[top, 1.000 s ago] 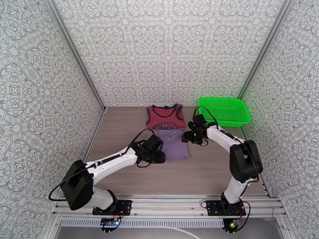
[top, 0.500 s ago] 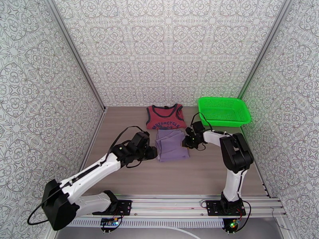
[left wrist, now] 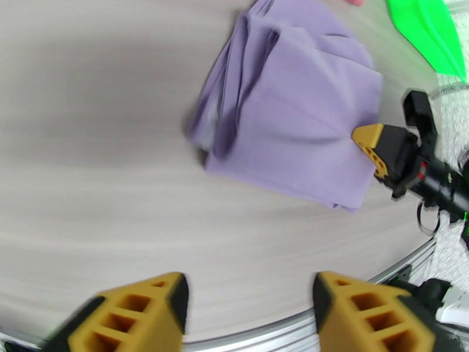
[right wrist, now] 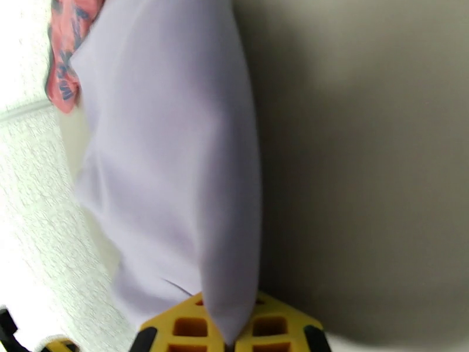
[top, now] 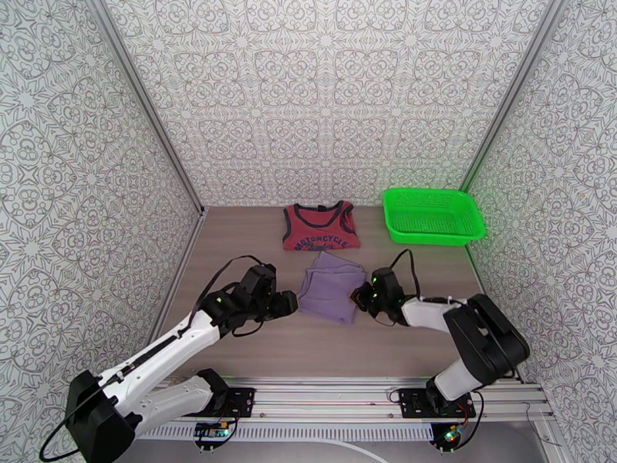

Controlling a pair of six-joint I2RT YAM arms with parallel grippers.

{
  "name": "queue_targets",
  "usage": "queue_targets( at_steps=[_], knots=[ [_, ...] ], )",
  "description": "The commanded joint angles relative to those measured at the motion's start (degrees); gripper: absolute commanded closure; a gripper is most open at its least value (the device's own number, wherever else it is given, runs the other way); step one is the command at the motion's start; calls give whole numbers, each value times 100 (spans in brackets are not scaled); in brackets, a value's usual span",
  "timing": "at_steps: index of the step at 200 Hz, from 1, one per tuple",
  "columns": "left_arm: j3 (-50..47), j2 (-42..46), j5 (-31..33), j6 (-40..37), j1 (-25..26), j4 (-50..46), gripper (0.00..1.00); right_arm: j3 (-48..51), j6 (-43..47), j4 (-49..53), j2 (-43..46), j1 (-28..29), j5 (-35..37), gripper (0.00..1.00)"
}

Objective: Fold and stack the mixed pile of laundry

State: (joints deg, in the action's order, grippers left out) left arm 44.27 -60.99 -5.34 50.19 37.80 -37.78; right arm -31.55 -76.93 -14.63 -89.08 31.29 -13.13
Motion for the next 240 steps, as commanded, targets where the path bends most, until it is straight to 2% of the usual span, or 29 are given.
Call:
queue_targets(
  at_steps=[1, 25, 64, 109, 138, 189, 227, 240],
  knots=[
    [-626, 132, -276, 881, 112, 779, 22, 105, -1718, -690, 185, 624, 1559, 100],
    [-1402, 37, -598, 1720, 188, 2138, 8, -5, -2200, -624, 160, 1088, 2138, 100],
    [-1787, -615, -548, 2387, 237, 3437, 1, -125, -2468, -712, -10, 1344, 2298, 100],
    [-1970, -1643, -560, 3081, 244, 5339, 1, -29, -2719, -1158, -265, 1538, 2290, 100],
    [-2024, -2298, -552, 3399, 357, 6164, 1, 16, -2906, -1564, -451, 1565, 2181, 100],
    [-2165, -3313, -585, 3708, 313, 7481, 1, 8, -2987, -1648, -401, 1612, 2079, 100],
    [-2353, -4265, -611, 4169, 380, 8903, 1, 13, -2996, -1648, -382, 1624, 2041, 100],
    [-2437, -4506, -574, 4297, 388, 9233, 3, 15, -2995, -1648, -392, 1626, 2032, 100]
  ],
)
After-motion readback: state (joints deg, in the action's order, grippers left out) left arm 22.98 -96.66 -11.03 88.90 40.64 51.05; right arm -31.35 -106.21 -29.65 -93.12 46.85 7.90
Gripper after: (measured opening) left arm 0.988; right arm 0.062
